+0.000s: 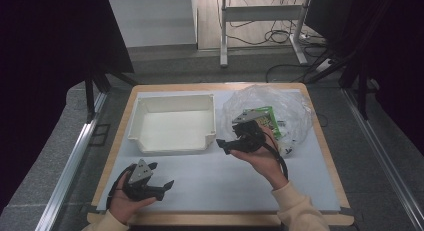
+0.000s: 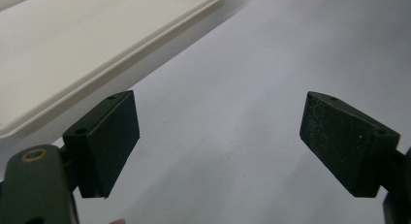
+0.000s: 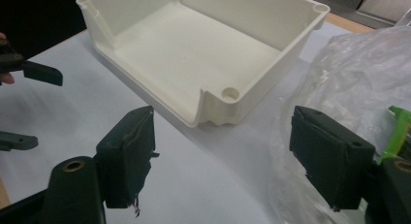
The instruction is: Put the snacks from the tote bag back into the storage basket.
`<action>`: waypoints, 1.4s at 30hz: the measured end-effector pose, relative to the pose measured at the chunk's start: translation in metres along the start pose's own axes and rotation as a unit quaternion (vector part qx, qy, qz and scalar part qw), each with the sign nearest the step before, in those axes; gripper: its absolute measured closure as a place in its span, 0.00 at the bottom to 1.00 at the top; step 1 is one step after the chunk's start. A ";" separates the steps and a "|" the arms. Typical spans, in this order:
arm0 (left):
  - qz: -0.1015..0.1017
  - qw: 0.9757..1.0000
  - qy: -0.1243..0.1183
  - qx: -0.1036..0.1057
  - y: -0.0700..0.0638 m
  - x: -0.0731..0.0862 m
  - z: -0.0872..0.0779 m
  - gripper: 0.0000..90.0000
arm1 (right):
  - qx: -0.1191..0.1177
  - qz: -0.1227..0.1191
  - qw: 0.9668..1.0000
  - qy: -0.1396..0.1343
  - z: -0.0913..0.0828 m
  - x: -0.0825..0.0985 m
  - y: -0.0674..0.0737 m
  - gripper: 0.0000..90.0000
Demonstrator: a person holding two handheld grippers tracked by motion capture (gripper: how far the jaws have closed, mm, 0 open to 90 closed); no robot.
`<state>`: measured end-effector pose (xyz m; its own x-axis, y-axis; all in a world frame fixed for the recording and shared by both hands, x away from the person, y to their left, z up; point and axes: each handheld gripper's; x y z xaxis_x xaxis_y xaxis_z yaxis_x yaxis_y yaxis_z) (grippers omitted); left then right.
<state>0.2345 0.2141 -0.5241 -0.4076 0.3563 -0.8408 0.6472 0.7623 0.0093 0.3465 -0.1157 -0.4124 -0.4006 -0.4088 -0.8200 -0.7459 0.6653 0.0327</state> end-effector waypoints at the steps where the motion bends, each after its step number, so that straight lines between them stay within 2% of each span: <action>1: -0.001 1.000 -0.001 0.000 0.000 0.000 0.000 0.16 | 0.000 0.004 1.000 0.000 0.000 0.000 -0.002 0.28; 4: 0.000 1.000 -0.001 0.000 0.001 -0.001 0.000 0.16 | -0.009 0.003 1.000 -0.009 -0.003 0.000 -0.007 0.28; 6: 0.000 1.000 -0.001 -0.001 0.001 -0.002 0.000 0.16 | -0.007 0.004 1.000 -0.007 -0.003 0.000 -0.009 0.28; 13: 0.003 1.000 0.001 0.004 0.002 -0.003 0.003 0.16 | 0.009 0.020 1.000 -0.008 -0.007 0.002 -0.024 0.28; 17: 0.005 1.000 -0.001 0.004 0.002 -0.002 0.001 0.16 | 0.017 0.019 1.000 -0.013 -0.007 0.001 -0.030 0.27; 25: 0.007 1.000 0.002 0.002 0.001 -0.002 0.002 0.16 | 0.026 0.041 0.999 -0.007 -0.007 0.002 -0.048 0.26; 30: 0.005 1.000 0.001 0.002 0.002 -0.002 0.002 0.16 | 0.017 0.063 0.998 -0.013 -0.006 0.005 -0.060 0.26; 42: 0.006 1.000 0.005 0.000 0.002 -0.002 0.003 0.16 | 0.042 0.077 0.996 -0.025 -0.012 0.002 -0.078 0.26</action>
Point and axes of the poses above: each handheld gripper's, and its own axes: z roughly forward along the jaws, x roughly out of its underside, y roughly to its left, and after that the axes turned 4 degrees about -y, right-handed
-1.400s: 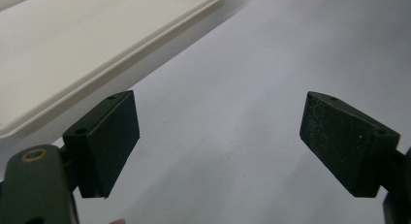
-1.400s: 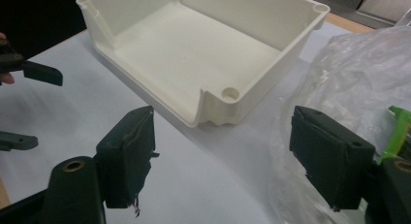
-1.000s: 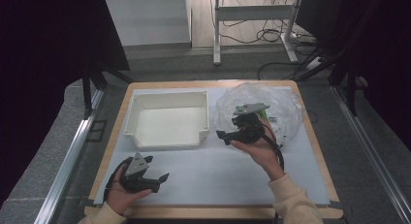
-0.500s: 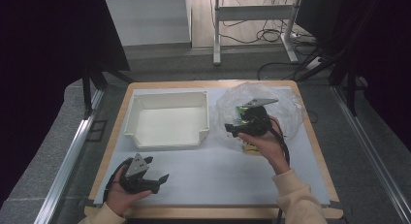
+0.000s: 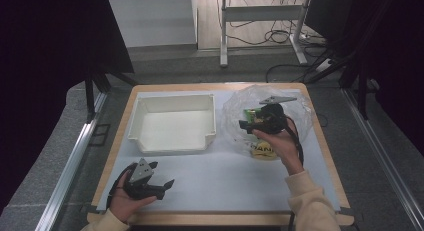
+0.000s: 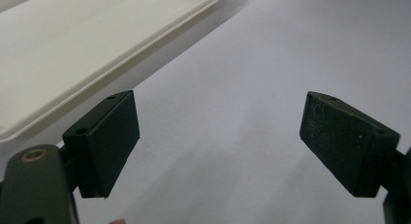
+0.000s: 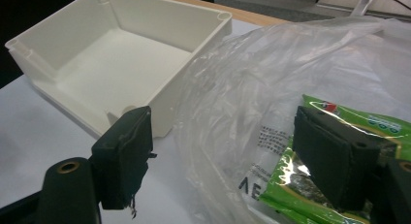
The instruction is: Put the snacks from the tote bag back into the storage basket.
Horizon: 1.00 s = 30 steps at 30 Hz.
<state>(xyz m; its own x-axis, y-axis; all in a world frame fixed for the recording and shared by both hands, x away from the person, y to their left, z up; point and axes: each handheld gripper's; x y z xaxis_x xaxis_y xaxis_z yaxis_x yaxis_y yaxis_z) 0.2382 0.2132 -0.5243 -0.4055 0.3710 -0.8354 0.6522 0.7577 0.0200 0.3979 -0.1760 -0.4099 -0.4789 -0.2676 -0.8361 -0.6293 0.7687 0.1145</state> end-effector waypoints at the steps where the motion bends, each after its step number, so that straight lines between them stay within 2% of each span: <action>1: 0.000 1.000 0.000 0.000 0.000 0.000 0.000 0.16 | 0.000 0.001 1.000 0.000 0.000 0.000 -0.001 0.26; 11: 0.001 1.000 0.003 -0.002 -0.001 0.000 0.001 0.16 | 0.009 0.012 1.000 0.006 -0.002 -0.003 -0.015 0.24; 19: 0.002 1.000 0.004 0.001 -0.002 0.000 0.002 0.16 | 0.018 0.023 1.000 0.010 0.003 -0.006 -0.026 0.23; 25: 0.005 1.000 0.006 0.005 -0.003 0.001 0.002 0.16 | 0.036 0.030 0.999 0.018 0.009 -0.006 -0.038 0.23; 26: 0.006 1.000 0.005 0.006 -0.004 0.000 0.002 0.16 | 0.037 0.037 0.998 0.017 0.010 -0.005 -0.045 0.23; 28: 0.007 1.000 0.005 0.006 -0.004 0.000 0.002 0.16 | 0.040 0.040 0.998 0.018 0.010 -0.004 -0.047 0.24; 30: 0.008 1.000 0.003 0.007 -0.005 0.000 0.002 0.16 | 0.046 0.047 0.998 0.023 0.012 -0.002 -0.055 0.25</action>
Point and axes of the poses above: each handheld gripper's, and its own axes: z roughly forward along the jaws, x roughly out of its underside, y roughly to its left, and after that the axes turned 4 degrees about -y, right-handed
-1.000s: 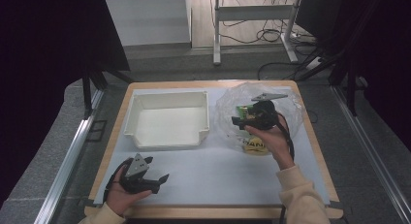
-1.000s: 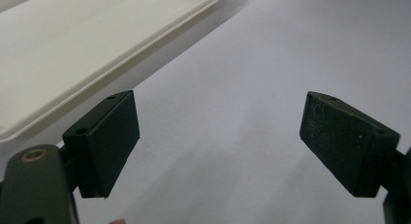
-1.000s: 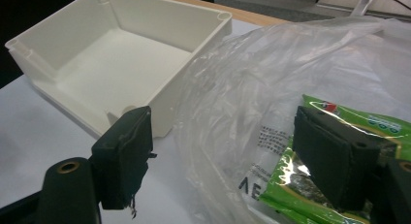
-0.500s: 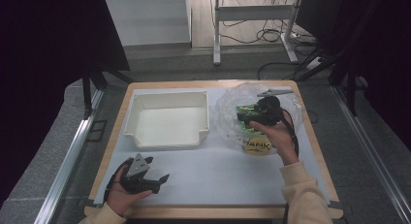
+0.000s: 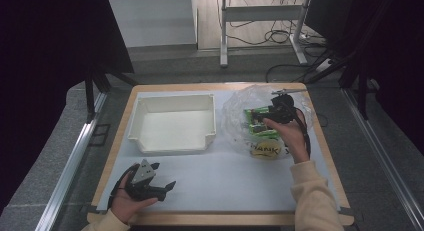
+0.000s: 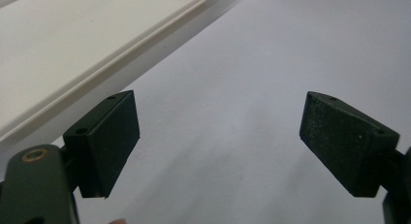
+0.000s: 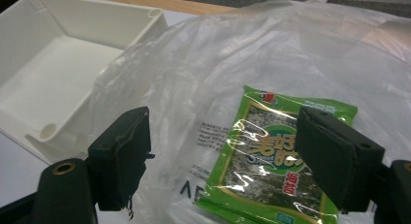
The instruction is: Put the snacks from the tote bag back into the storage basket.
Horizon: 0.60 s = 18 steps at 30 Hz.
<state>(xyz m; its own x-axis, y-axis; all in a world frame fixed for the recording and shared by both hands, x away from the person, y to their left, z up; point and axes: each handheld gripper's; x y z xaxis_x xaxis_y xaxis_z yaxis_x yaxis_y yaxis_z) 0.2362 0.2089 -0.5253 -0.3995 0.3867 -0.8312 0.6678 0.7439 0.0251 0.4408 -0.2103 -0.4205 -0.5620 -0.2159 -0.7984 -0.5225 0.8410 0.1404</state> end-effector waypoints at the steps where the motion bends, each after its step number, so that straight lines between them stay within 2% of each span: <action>1: 0.000 1.000 0.000 0.000 0.000 0.000 0.000 0.16 | 0.000 0.000 1.000 0.000 0.000 0.000 0.000 0.25; 15: -0.001 1.000 0.000 -0.002 0.000 0.000 0.000 0.16 | 0.021 0.024 0.999 0.019 0.010 0.005 -0.023 0.28; 18: -0.001 1.000 0.000 -0.003 0.000 0.000 0.000 0.16 | 0.032 0.029 0.999 0.025 0.012 0.006 -0.030 0.29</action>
Point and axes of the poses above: each handheld gripper's, and its own axes: z roughly forward along the jaws, x roughly out of its underside, y roughly to its left, and after that the axes turned 4 degrees about -y, right-handed
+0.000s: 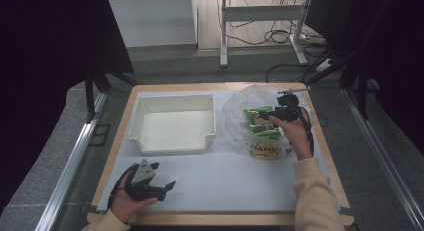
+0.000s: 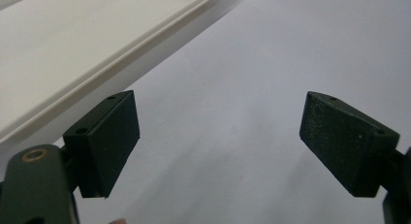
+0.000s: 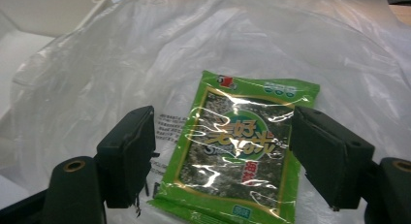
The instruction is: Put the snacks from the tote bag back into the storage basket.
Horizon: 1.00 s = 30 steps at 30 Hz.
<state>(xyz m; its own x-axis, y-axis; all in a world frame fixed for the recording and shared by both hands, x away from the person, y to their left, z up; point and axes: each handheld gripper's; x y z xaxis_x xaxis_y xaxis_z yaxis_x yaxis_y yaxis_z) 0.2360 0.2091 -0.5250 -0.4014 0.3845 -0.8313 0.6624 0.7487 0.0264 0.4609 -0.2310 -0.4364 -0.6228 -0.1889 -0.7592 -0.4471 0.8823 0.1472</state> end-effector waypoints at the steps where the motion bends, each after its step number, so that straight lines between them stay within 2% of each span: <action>1: 0.000 1.000 0.000 0.000 0.000 0.000 0.000 0.16 | 0.001 0.002 1.000 0.001 0.000 0.000 -0.001 0.29; 9: 0.001 1.000 0.001 -0.003 0.000 0.000 0.000 0.16 | 0.010 0.007 1.000 0.006 0.004 0.002 -0.010 0.32; 14: 0.001 1.000 0.000 -0.003 0.000 0.000 -0.001 0.16 | 0.024 0.010 1.000 0.015 0.007 0.004 -0.015 0.34; 20: 0.005 1.000 -0.002 -0.005 -0.003 -0.001 -0.002 0.16 | 0.021 0.018 0.999 0.026 0.009 0.006 -0.013 0.33; 23: 0.005 1.000 -0.002 -0.005 -0.002 -0.001 -0.002 0.16 | 0.022 0.021 0.999 0.022 0.009 0.004 -0.013 0.33; 30: 0.004 1.000 -0.005 -0.001 -0.001 -0.001 -0.003 0.16 | 0.045 0.023 0.997 0.053 0.023 -0.007 -0.018 0.37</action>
<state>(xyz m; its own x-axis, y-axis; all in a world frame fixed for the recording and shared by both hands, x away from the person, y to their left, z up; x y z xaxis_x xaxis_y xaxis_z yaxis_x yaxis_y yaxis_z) 0.2338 0.2103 -0.5226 -0.3893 0.3858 -0.8364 0.6644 0.7465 0.0351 0.4878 -0.2355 -0.4479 -0.7076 -0.1875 -0.6812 -0.3595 0.9255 0.1188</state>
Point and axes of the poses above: each handheld gripper's, and its own axes: z roughly forward along the jaws, x roughly out of its underside, y roughly to its left, and after that the axes turned 4 degrees about -y, right-handed
